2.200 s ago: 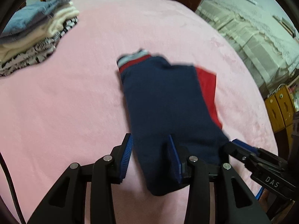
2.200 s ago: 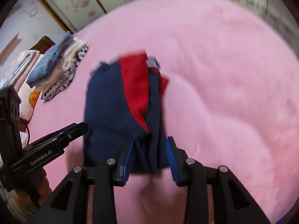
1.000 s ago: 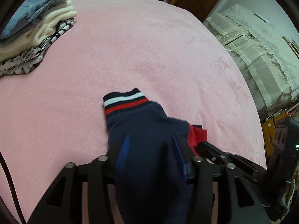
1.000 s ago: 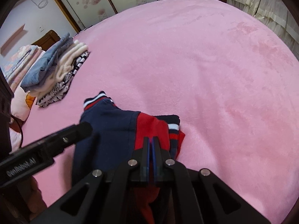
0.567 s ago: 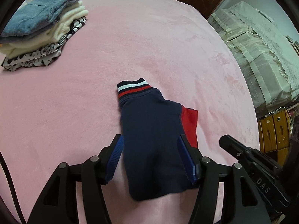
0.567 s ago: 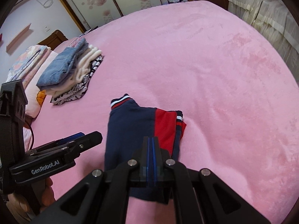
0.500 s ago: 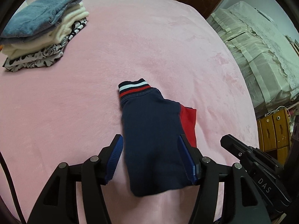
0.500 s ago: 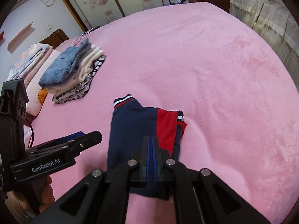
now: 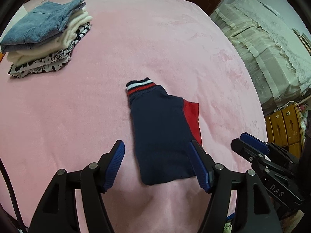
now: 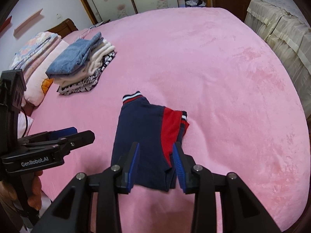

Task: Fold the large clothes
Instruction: 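Grasp the folded navy bundle from both sides with both tools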

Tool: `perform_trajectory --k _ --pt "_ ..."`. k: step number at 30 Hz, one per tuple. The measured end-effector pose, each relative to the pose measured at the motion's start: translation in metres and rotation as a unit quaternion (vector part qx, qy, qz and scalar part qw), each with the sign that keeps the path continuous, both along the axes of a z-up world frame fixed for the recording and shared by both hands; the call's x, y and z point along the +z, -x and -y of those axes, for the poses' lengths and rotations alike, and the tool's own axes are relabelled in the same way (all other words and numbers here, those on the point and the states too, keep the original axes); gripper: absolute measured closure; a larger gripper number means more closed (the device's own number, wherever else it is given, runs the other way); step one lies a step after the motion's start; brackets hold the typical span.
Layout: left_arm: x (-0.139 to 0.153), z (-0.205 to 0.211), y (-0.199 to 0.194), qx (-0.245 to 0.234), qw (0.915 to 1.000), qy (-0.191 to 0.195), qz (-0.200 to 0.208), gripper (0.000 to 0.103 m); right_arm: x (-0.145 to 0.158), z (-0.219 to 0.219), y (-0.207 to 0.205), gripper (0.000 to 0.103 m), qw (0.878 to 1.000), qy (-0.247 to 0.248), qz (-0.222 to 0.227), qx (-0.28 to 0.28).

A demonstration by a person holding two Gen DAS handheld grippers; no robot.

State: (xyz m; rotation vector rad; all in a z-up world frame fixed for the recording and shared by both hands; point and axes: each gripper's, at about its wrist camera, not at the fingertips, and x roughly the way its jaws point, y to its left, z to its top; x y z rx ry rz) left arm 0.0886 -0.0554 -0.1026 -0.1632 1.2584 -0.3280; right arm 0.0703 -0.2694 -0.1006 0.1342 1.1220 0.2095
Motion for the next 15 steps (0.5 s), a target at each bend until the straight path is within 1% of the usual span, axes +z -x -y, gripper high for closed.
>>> perform_trajectory --k 1,2,3,5,8,13,15 --pt "-0.001 0.001 0.0 -0.003 1.0 -0.002 -0.003 0.037 -0.002 0.0 0.0 0.054 1.0 0.002 -0.005 0.002" --pt "-0.004 0.002 0.001 -0.007 0.9999 -0.004 -0.007 0.036 -0.005 0.001 0.001 0.041 1.0 0.005 -0.01 0.002" --pt "-0.006 0.003 0.001 -0.009 0.9999 -0.007 -0.01 0.036 -0.007 0.002 0.001 0.035 1.0 0.005 -0.011 -0.001" --pt "-0.013 0.004 0.001 -0.011 0.9998 -0.006 -0.015 0.035 -0.012 0.007 0.003 0.034 1.0 -0.007 -0.014 -0.008" --pt "-0.023 0.004 0.001 -0.006 0.9996 0.001 -0.027 0.028 -0.024 0.013 0.002 0.034 0.999 -0.018 -0.031 -0.019" --pt "-0.047 -0.003 -0.003 0.017 0.9979 0.027 -0.056 0.028 -0.045 0.022 0.003 0.034 0.998 -0.032 -0.053 -0.028" --pt "-0.057 -0.007 -0.004 0.025 0.9969 0.031 -0.068 0.028 -0.054 0.027 0.003 0.034 0.997 -0.04 -0.062 -0.038"
